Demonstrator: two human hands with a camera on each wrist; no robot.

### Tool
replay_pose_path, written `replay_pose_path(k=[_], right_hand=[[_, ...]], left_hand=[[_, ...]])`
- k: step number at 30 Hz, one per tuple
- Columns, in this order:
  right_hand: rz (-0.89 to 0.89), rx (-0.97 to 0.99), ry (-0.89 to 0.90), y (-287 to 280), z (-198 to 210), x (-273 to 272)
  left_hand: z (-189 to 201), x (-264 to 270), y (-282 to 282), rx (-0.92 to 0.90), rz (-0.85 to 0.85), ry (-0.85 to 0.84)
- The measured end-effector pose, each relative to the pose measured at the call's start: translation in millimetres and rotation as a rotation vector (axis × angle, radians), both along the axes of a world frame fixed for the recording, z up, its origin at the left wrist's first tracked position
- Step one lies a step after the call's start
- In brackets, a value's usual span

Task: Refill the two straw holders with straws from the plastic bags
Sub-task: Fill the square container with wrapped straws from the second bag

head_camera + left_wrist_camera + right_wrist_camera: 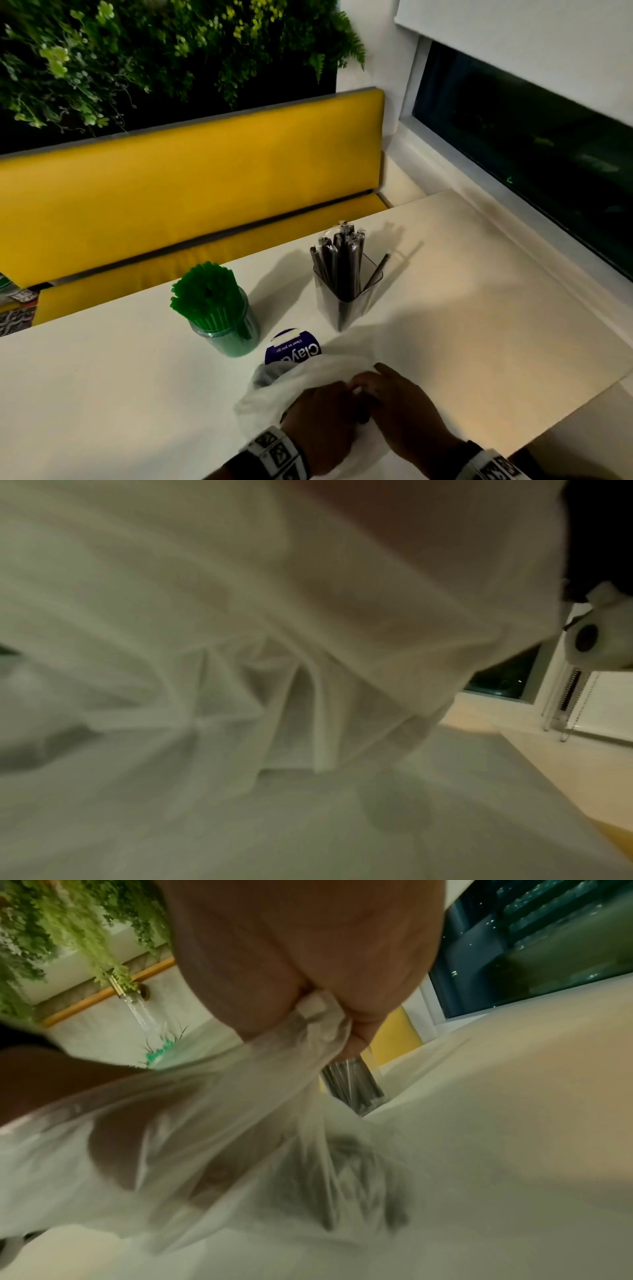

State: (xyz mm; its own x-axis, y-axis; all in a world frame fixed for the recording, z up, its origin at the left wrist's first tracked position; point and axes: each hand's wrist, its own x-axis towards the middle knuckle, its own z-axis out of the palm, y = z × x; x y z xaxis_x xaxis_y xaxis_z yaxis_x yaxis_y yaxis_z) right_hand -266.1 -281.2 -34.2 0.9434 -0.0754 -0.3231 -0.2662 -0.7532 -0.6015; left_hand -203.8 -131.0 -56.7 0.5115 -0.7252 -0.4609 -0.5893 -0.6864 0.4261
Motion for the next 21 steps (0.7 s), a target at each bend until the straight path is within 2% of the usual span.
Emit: replay_pose_path(k=[3, 7, 10, 16, 19, 21], right_hand=[[-0.004, -0.043, -0.067, 2.9, 3.9, -4.4], [0.022, -0.074, -0.087, 8.5, 4.8, -8.3], [0.009, -0.080, -0.075, 6.2, 3.9, -11.4], [0.048, -0.066, -0.057, 5.7, 5.9, -11.0], [0.044, -0.058, -0.045, 0.2, 8.8, -9.8], [0.036, -0.050, -0.042, -6.4, 9.7, -8.0]], left_hand=[[-6.0, 3.9, -4.7, 0.132, -0.067, 0.088], [-7.5, 8.0, -10.5, 0.285, -0.058, 0.201], [-7.2, 7.2, -11.3, 0.254, -0.054, 0.246], [-12.5, 0.5, -10.6, 0.264, 0.032, 0.186], [-8.7, -1.9, -8.4, 0.138, 0.133, 0.218], [-2.1, -0.1, -5.6, 0.058, 0.122, 0.228]])
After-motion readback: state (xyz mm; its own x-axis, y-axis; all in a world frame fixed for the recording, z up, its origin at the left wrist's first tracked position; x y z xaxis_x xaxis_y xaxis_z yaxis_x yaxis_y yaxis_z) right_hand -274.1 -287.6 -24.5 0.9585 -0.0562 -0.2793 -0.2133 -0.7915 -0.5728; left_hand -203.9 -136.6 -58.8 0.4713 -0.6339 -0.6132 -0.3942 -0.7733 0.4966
